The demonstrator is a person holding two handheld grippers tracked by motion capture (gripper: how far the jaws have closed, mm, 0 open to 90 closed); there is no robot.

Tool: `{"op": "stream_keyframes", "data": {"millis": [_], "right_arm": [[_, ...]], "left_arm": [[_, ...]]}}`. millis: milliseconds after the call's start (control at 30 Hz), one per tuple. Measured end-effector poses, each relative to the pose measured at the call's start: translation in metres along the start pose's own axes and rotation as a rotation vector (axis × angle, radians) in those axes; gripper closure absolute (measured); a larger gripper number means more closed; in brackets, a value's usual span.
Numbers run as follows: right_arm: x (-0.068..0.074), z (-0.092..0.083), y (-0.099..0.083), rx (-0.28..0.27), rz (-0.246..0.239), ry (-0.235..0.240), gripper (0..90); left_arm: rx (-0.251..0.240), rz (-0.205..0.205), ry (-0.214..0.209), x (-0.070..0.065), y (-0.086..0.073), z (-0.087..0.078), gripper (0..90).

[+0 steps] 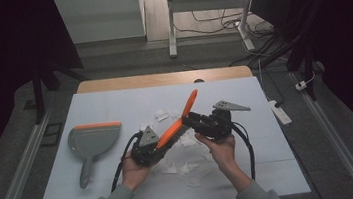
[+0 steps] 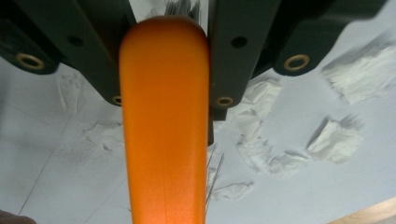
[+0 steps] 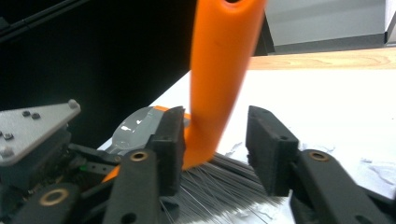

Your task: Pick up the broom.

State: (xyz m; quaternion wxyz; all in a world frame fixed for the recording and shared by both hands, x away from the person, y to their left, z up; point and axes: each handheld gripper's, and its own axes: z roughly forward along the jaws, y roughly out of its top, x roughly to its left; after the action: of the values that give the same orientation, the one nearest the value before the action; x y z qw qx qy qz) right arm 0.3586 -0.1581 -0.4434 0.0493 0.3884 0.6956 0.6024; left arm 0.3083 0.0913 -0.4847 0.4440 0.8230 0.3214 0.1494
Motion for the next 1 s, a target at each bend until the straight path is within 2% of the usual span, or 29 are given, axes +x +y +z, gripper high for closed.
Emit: {"op": "stream_keyframes", "data": {"millis": [67, 133, 167, 267, 367, 433, 500, 567, 700, 767, 833, 900, 1000], "right_arm": [[-0.001, -0.001, 0.002, 0.006, -0.001, 0.000, 52.5], [-0.002, -0.004, 0.004, 0.020, -0.022, -0.006, 48.5], [-0.003, -0.005, 0.005, 0.032, -0.047, -0.004, 47.6], [-0.002, -0.011, 0.009, 0.076, -0.127, 0.000, 44.5], [0.001, -0.019, 0.012, 0.123, -0.231, -0.006, 42.3], [0.003, -0.023, 0.015, 0.163, -0.289, -0.013, 41.6], [0.006, -0.028, 0.019, 0.194, -0.348, -0.017, 39.3], [0.010, -0.031, 0.023, 0.221, -0.397, -0.016, 36.9], [0.023, -0.031, 0.027, 0.293, -0.501, -0.011, 33.9], [0.030, -0.029, 0.026, 0.328, -0.564, -0.022, 33.4], [0.038, -0.027, 0.025, 0.351, -0.624, -0.035, 32.9], [0.044, -0.025, 0.024, 0.383, -0.665, -0.032, 32.8], [0.049, -0.019, 0.020, 0.448, -0.719, -0.030, 32.1]], "left_arm": [[0.004, 0.007, 0.004, 0.002, 0.001, -0.003, 80.2], [0.025, 0.026, 0.005, 0.004, 0.003, -0.006, 80.2], [0.033, 0.036, 0.012, 0.004, 0.003, -0.008, 80.2], [0.061, 0.037, -0.004, 0.008, 0.004, -0.010, 80.2], [0.098, 0.043, -0.011, 0.012, 0.004, -0.011, 80.2], [0.133, 0.040, -0.032, 0.015, 0.005, -0.012, 80.2], [0.176, 0.062, -0.035, 0.016, 0.006, -0.013, 80.2], [0.204, 0.075, -0.056, 0.016, 0.008, -0.014, 80.2], [0.242, 0.112, -0.065, 0.011, 0.010, -0.014, 80.2], [0.263, 0.150, -0.064, 0.006, 0.012, -0.012, 80.1], [0.291, 0.183, -0.084, 0.000, 0.013, -0.010, 80.2], [0.321, 0.219, -0.084, -0.006, 0.015, -0.008, 80.2], [0.347, 0.246, -0.107, -0.013, 0.016, -0.004, 80.2]]}}
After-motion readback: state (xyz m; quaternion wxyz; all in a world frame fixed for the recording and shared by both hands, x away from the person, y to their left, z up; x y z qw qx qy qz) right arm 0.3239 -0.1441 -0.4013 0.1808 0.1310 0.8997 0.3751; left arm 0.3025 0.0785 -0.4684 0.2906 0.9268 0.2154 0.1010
